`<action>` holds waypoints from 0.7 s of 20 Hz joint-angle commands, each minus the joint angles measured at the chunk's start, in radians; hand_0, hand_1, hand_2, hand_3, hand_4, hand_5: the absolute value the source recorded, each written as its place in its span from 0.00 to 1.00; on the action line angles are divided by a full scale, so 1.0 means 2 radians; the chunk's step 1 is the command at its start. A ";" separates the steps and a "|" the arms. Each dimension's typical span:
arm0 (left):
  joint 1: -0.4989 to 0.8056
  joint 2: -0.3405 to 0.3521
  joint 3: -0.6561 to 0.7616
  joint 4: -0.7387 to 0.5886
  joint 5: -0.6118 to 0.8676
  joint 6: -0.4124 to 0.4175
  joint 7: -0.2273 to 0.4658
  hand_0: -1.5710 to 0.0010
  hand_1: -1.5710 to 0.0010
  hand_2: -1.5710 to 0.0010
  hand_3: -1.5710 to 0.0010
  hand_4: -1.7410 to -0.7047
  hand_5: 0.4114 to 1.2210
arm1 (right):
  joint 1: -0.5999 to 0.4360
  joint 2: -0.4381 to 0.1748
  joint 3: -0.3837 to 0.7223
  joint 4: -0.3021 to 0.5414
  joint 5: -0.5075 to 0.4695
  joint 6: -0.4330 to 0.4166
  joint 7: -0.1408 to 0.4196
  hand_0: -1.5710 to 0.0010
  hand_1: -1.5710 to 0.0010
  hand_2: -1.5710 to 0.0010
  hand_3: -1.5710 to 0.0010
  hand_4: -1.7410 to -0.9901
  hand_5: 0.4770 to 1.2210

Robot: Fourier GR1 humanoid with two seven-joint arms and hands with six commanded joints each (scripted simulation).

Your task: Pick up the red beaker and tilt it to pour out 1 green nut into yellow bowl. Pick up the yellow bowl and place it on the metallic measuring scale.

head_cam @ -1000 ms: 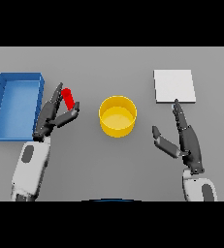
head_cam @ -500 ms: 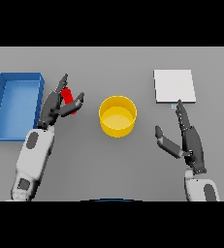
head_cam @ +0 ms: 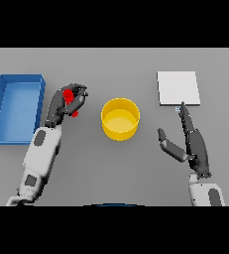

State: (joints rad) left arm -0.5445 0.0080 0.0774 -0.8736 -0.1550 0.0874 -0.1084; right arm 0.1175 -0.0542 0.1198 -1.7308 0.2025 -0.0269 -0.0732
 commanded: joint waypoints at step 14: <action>-0.006 0.003 -0.020 -0.053 0.004 0.029 -0.036 0.02 0.02 0.02 0.02 0.03 0.85 | -0.015 0.003 0.006 0.013 0.012 -0.004 -0.012 1.00 1.00 1.00 1.00 0.65 0.26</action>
State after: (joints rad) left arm -0.5565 0.0128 0.0376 -0.9808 -0.1441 0.1442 -0.1844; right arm 0.0869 -0.0484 0.1315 -1.7044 0.2273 -0.0345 -0.0967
